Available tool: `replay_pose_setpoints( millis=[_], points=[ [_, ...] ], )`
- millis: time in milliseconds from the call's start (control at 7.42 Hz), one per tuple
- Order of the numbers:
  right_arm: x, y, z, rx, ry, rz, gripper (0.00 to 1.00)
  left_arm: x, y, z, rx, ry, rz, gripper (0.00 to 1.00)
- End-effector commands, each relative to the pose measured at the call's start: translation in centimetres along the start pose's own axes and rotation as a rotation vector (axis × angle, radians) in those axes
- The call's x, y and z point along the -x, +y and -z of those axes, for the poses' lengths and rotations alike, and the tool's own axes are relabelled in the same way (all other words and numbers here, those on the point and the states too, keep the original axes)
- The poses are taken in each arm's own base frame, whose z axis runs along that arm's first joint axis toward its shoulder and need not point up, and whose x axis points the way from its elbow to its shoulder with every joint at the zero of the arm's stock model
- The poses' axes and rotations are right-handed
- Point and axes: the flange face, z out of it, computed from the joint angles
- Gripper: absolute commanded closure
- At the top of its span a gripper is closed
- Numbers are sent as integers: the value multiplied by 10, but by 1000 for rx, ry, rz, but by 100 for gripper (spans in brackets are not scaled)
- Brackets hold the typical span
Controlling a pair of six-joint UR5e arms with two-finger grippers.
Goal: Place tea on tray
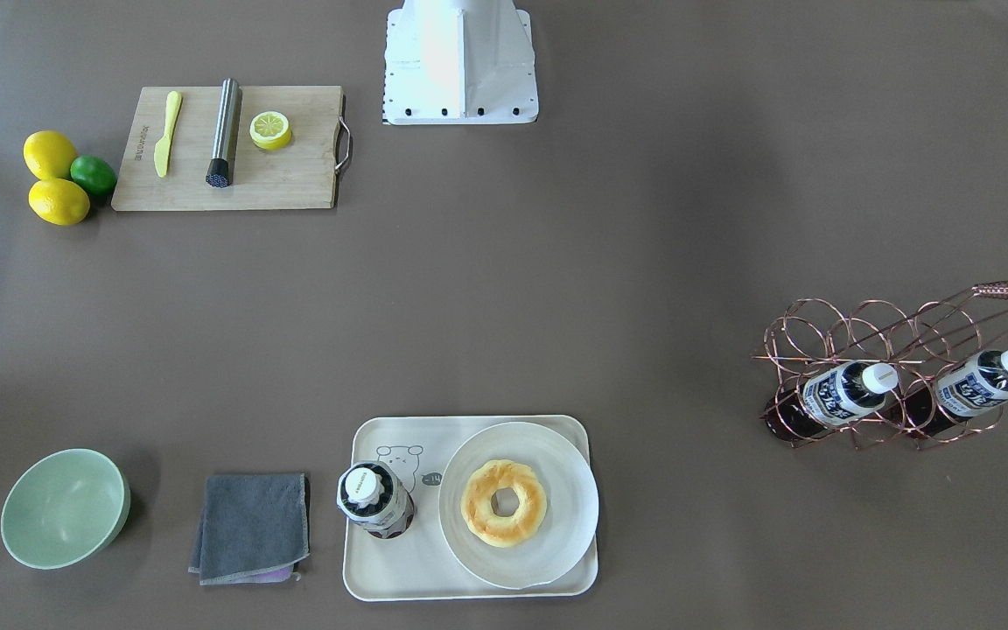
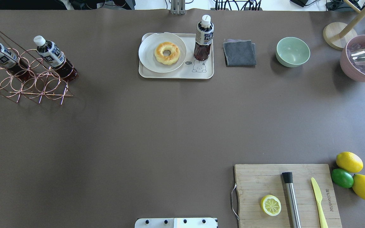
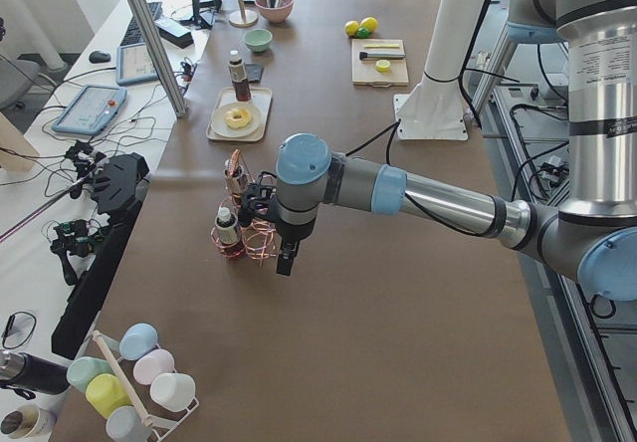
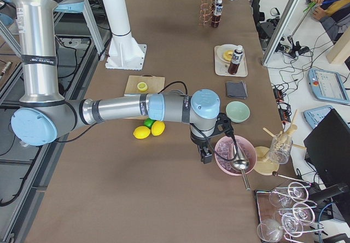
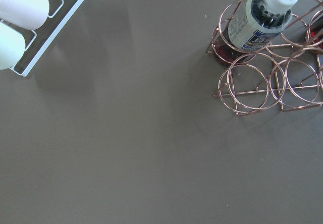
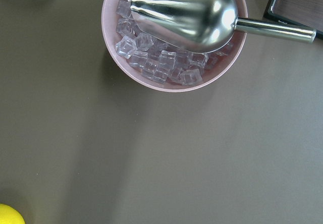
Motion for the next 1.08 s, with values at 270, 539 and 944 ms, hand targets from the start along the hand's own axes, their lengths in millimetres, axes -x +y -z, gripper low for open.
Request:
replay_pose_setpoints(
  millis=[270, 539, 944],
  points=[
    [-1, -2, -1, 1, -4, -3, 0, 9, 4, -9, -11, -2, -9, 2],
    [0, -3, 0, -2, -5, -1, 0, 12, 3, -11, -5, -23, -6, 2],
    [0, -5, 1, -4, -4, 1, 0, 10, 2, -9, -9, -22, -12, 2]
  ],
)
